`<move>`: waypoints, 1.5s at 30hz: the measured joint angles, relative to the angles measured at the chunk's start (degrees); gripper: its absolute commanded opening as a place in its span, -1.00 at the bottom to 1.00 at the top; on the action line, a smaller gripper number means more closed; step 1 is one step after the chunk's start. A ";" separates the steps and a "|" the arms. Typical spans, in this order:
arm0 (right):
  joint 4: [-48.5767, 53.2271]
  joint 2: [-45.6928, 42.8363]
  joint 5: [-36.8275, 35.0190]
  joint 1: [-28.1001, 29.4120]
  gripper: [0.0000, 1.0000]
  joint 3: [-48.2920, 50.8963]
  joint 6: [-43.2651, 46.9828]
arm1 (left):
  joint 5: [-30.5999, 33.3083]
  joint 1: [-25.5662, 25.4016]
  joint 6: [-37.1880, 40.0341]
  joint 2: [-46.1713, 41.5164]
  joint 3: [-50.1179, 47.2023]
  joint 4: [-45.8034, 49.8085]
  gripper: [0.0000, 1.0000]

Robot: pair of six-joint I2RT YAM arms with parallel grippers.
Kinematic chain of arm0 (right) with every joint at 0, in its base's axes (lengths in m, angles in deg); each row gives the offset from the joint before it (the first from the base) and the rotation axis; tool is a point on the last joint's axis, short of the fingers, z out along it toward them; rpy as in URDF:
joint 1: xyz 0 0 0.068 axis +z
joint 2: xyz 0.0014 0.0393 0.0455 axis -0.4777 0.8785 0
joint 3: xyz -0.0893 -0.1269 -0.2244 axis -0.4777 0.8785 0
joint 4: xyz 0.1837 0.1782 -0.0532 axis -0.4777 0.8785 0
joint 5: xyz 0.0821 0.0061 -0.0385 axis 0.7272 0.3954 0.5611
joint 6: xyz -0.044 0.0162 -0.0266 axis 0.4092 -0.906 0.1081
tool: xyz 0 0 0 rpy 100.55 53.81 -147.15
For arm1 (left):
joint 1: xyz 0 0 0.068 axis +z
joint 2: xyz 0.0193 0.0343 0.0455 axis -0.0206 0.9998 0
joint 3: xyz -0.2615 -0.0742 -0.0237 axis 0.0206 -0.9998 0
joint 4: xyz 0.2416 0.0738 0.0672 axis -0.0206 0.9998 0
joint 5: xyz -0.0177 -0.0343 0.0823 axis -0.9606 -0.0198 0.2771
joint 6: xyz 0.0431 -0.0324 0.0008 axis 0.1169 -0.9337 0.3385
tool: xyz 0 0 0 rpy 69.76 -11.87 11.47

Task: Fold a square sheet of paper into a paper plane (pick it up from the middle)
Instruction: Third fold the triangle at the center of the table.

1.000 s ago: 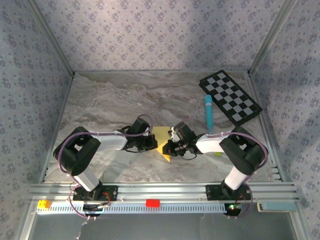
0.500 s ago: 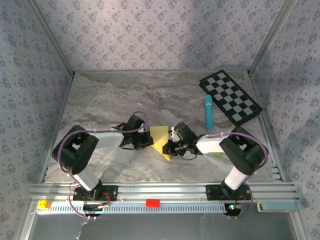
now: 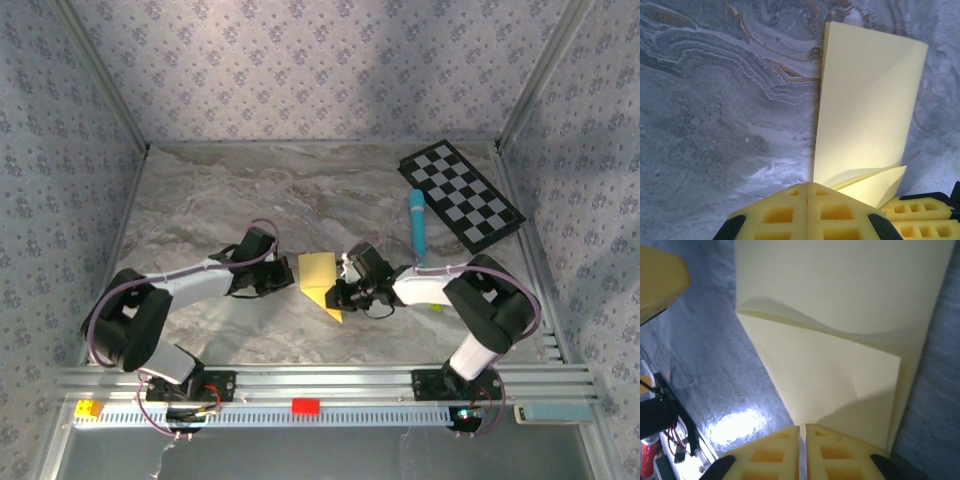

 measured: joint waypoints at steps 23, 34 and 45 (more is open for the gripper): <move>9.57 -3.30 -5.42 -3.67 -0.59 -4.11 4.26 | -3.74 0.50 0.02 -0.68 0.33 1.25 -0.59; 4.76 -2.89 -2.95 -4.00 -0.87 -2.89 3.58 | -11.30 3.85 -0.94 3.76 2.27 -1.46 -0.29; -1.51 -5.90 -0.13 -5.99 -0.90 1.90 1.33 | -15.34 4.90 -1.75 6.95 4.81 -3.04 -0.10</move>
